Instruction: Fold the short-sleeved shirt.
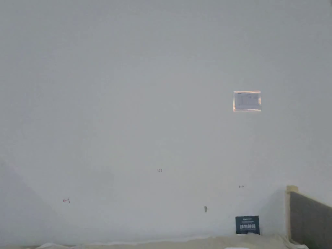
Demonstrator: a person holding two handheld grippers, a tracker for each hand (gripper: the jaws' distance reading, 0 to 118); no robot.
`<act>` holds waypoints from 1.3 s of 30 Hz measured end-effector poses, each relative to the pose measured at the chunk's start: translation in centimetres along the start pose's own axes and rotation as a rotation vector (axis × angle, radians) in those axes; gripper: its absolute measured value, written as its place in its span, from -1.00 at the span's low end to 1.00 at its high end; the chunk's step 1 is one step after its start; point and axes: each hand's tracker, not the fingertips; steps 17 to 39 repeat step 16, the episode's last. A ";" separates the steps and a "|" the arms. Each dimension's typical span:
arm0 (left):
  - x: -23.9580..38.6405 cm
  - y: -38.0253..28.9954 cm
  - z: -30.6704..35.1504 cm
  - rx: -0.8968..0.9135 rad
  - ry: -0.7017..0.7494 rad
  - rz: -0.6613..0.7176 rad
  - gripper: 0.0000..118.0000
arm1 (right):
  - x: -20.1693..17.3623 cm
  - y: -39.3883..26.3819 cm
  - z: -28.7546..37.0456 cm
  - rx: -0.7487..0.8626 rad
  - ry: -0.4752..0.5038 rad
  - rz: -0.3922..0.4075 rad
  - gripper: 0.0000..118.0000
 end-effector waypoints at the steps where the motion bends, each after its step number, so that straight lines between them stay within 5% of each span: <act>1: 0.0 -0.2 0.0 0.003 0.000 -0.003 0.90 | 0.1 -0.1 0.0 -0.011 -0.026 0.003 1.00; 3: 0.0 -0.3 -0.2 -0.002 0.009 -0.005 0.90 | 1.6 0.4 -0.5 -0.041 0.022 -0.090 1.00; 8: -0.3 -0.5 -0.4 -0.001 0.014 0.004 0.90 | 5.4 1.0 -1.2 -0.160 0.353 -0.293 1.00; 10: -0.2 -0.6 -0.7 0.010 0.020 0.001 0.90 | 6.3 0.3 -1.4 -0.079 0.331 -0.346 1.00; 16: -0.6 -1.3 -1.0 0.026 0.036 -0.003 0.90 | 6.0 -1.6 -0.4 0.185 0.155 -0.121 1.00; 39: -0.6 -1.3 -1.0 0.026 0.036 -0.003 0.90 | 6.0 -1.6 -0.4 0.185 0.155 -0.121 1.00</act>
